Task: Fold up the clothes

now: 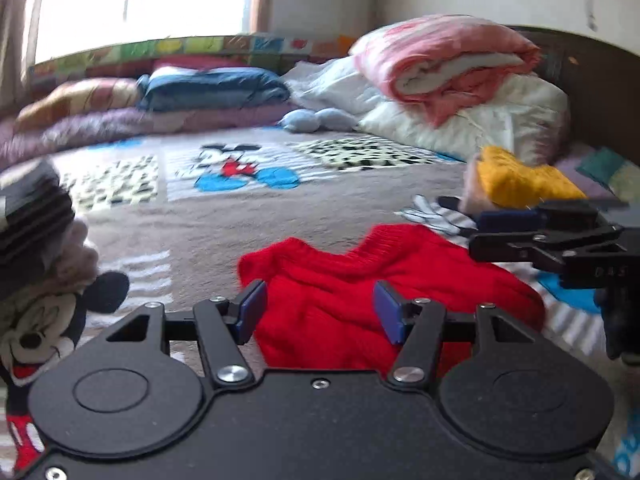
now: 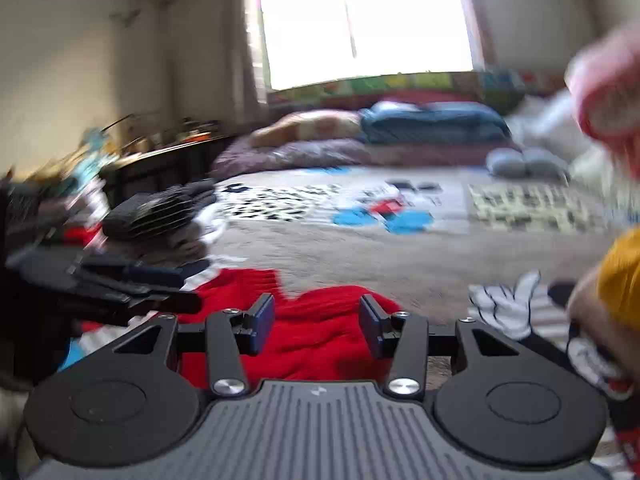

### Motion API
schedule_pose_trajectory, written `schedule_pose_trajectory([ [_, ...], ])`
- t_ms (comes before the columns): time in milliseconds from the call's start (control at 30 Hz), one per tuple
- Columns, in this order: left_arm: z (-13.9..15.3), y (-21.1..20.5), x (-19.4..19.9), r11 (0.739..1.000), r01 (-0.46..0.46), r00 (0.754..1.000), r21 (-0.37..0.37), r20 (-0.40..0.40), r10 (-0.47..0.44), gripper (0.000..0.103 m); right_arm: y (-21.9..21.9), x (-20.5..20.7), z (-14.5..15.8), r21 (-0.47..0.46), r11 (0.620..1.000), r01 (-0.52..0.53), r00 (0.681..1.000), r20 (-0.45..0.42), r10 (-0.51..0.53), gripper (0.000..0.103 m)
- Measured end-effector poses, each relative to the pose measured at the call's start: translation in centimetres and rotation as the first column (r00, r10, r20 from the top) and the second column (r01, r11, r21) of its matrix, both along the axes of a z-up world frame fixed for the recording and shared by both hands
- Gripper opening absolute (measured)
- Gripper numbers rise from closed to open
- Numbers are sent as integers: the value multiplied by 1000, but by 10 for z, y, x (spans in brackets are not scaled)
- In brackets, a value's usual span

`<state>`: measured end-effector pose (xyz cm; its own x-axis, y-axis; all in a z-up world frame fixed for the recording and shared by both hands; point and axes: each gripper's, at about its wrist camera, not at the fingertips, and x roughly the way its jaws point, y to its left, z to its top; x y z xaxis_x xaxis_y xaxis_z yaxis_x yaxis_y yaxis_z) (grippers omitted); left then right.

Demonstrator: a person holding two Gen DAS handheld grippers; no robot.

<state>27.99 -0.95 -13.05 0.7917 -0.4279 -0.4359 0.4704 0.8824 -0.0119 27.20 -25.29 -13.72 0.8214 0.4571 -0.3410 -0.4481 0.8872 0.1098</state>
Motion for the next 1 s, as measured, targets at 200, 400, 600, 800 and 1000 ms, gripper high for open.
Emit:
schedule_pose_trajectory([
  [200, -16, -17, -7, 997, 62, 998, 53, -7, -61, 58, 14, -24, -9, -61, 998, -24, 999, 32, 26, 47],
  [400, -39, -27, -4, 996, -20, 999, 91, -25, 23, 60, 8, -8, -41, 6, 1000, -26, 996, -88, 26, 50],
  [600, -25, -34, -14, 991, -36, 998, 132, -39, 42, 60, 13, -7, -38, -11, 1000, -21, 993, -116, 20, 51],
  [800, -1, 8, -34, 983, -129, 982, -130, -152, 109, 62, -2, -36, -23, 128, 986, 106, 989, -115, -91, 57],
  [1000, -18, 51, -13, 854, -333, 898, -401, -410, 157, 74, -35, -34, -41, 400, 877, 266, 939, -314, -142, 68],
])
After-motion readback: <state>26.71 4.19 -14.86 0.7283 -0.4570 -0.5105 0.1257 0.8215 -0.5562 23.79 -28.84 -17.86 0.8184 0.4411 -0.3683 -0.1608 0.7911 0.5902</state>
